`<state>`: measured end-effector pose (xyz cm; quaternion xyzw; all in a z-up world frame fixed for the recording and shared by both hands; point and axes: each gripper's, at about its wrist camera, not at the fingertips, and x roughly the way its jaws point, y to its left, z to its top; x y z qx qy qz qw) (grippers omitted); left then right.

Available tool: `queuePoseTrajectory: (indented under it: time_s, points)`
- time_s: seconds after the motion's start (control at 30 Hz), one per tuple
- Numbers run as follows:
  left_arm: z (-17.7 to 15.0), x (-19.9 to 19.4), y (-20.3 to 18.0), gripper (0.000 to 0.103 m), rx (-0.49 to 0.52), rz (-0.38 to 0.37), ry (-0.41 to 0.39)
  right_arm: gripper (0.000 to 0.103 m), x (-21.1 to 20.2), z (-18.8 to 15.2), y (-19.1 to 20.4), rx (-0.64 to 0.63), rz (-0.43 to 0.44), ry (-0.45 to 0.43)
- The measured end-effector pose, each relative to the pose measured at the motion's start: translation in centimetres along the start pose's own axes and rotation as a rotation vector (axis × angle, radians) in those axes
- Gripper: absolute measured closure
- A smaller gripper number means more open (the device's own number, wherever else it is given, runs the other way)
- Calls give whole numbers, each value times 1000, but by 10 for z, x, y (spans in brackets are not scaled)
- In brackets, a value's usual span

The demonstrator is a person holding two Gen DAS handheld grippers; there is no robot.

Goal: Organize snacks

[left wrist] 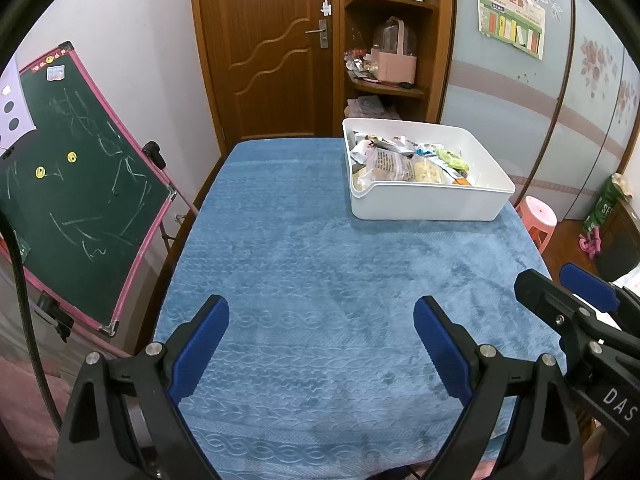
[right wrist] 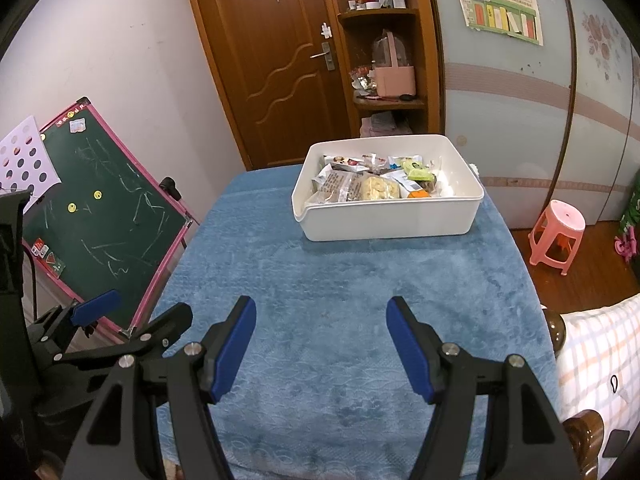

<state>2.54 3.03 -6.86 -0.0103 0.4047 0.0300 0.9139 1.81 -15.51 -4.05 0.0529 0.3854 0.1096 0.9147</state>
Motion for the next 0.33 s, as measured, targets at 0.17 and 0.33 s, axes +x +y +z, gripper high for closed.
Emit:
queuePoseTrajectory:
  time_s: [0.17,0.33]
  points:
    - [0,1,1,10,1,0,-1,35,1,0,-1,2,1,2]
    - [-1,2,2,10,1,-1,4,34,1,0,-1,2,1,3]
